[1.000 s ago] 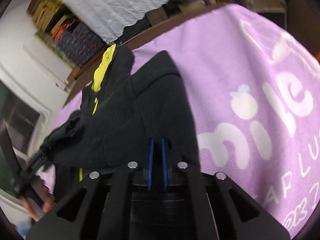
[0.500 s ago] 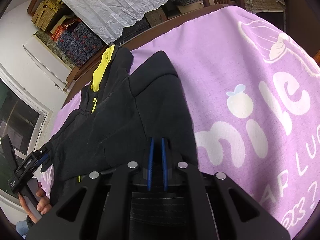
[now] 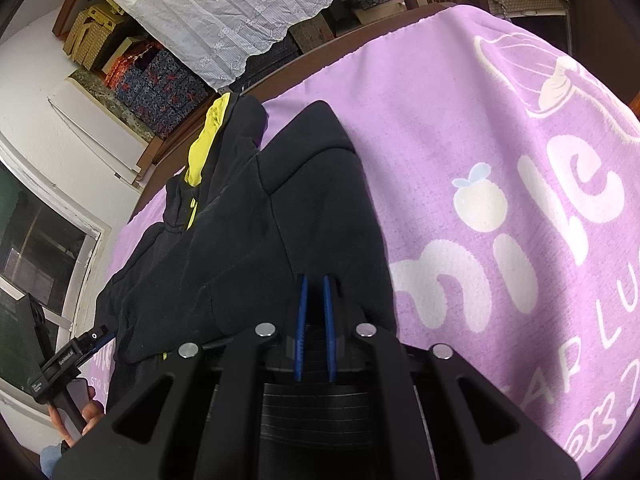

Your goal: Fold large clothes

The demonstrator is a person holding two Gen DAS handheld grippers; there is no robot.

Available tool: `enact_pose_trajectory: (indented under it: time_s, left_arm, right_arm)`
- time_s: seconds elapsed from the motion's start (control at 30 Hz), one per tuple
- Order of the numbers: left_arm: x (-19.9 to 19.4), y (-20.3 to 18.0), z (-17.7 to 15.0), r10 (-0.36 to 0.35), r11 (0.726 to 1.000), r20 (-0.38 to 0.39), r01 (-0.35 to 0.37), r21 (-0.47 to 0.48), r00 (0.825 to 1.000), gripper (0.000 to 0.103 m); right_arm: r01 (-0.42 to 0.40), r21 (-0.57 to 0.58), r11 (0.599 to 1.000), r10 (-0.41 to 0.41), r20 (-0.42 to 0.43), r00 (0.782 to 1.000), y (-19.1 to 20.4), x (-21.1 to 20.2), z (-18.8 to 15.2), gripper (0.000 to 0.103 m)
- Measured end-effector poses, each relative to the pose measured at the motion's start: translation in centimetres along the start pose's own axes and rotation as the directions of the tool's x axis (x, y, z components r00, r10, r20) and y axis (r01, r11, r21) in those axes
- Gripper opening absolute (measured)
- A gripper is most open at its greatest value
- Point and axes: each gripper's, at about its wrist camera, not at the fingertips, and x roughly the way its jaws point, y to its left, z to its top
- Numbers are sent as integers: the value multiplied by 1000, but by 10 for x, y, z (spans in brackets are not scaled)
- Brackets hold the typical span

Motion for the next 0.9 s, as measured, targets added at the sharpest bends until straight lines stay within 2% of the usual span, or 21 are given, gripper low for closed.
enact_pose_trajectory:
  time_s: [0.07,0.2,0.3,0.43,0.53,0.6,0.63,0.7,0.73,0.77,0.9]
  left_arm:
    - [-4,-1,-1,-19,1000,8,19,6,1000,86]
    - [-13,-3,-6,-37,999,21,37,29,999,85]
    - [-9,-7,-11,-62,997,-11,62,50,998,85]
    - [8,-14,-14,-49,995,-73,55,83,996,85]
    - [11,-18,-15,-15,993,-63,22,114,998,83]
    - [10,-17,-14,9,994,-43,-4,112,999,63]
    - [10,-16,-12,33,994,-27,-30,109,999,45]
    - [9,-11,-5,19,997,-9,-18,79,1000,36]
    - [7,-11,-3,25,997,5,-26,74,1000,23]
    - [6,-12,1,49,996,22,-50,80,999,15]
    - [3,-16,19,65,993,64,-71,89,996,13]
  right_arm:
    - [-8,8,1000,8,-2,1000,-1,0,0,6]
    - [-15,19,1000,16,-6,1000,-1,1,1,7]
    - [-14,17,1000,14,-5,1000,-1,1,2,7]
    - [-16,19,1000,16,-6,1000,-2,0,1,7]
    - [-14,18,1000,14,-6,1000,-2,0,1,7]
    - [-8,16,1000,8,-1,1000,0,-1,0,7]
    - [5,9,1000,-5,7,1000,2,-3,0,7]
    - [28,-19,999,-28,31,999,8,-8,-2,7]
    - [31,-37,999,-29,47,998,12,-12,-2,10]
    - [28,-49,998,-25,63,998,17,-16,-3,12]
    - [-22,-83,996,32,121,992,31,-31,-1,12]
